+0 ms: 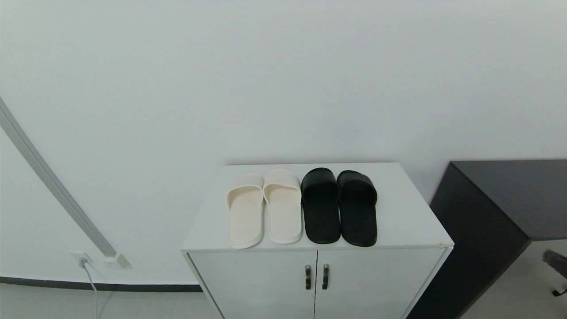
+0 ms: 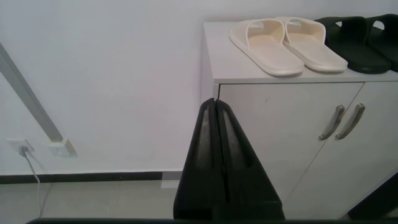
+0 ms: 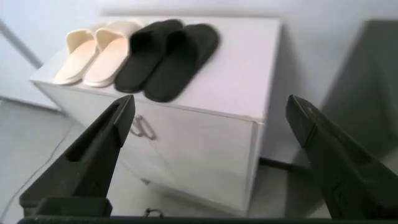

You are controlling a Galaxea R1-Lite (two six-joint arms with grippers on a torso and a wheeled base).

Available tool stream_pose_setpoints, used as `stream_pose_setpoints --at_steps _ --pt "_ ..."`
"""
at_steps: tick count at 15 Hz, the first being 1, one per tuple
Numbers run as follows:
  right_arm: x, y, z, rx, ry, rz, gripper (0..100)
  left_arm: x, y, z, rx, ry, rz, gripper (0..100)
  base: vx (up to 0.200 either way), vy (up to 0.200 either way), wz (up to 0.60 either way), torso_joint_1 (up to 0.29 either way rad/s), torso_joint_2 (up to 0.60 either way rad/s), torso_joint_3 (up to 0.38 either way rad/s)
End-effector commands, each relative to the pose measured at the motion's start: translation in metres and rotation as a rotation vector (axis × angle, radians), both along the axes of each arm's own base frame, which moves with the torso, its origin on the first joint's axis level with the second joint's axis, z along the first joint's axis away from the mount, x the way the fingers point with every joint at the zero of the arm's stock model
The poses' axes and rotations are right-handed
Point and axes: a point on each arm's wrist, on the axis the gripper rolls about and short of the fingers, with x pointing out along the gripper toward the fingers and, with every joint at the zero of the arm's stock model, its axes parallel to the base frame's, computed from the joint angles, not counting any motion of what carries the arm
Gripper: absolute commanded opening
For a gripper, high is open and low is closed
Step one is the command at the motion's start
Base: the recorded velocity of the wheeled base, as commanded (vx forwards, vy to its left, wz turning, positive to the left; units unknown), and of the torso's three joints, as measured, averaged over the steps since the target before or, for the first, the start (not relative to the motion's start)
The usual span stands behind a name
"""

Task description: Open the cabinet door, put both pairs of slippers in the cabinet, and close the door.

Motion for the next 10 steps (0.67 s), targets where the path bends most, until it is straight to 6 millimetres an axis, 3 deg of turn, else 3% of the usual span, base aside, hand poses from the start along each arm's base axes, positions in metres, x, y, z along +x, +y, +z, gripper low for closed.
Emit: stream_pose_setpoints --at_steps 1,6,10 --pt "0.052 0.057 -0.011 -0.029 0.121 0.070 100 0.000 0.000 0.000 -0.001 -0.001 0.000 0 0.000 0.000 0.00 0.000 0.00 0.000" --pt "0.086 0.132 -0.007 -0.047 0.147 0.055 100 0.000 0.000 0.000 -0.002 -0.001 0.000 0 0.000 0.000 0.00 0.000 0.00 0.000" --pt "0.116 0.170 -0.008 -0.047 0.130 0.002 100 0.000 0.000 0.000 -0.002 -0.001 0.000 0 0.000 0.000 0.00 0.000 0.00 0.000"
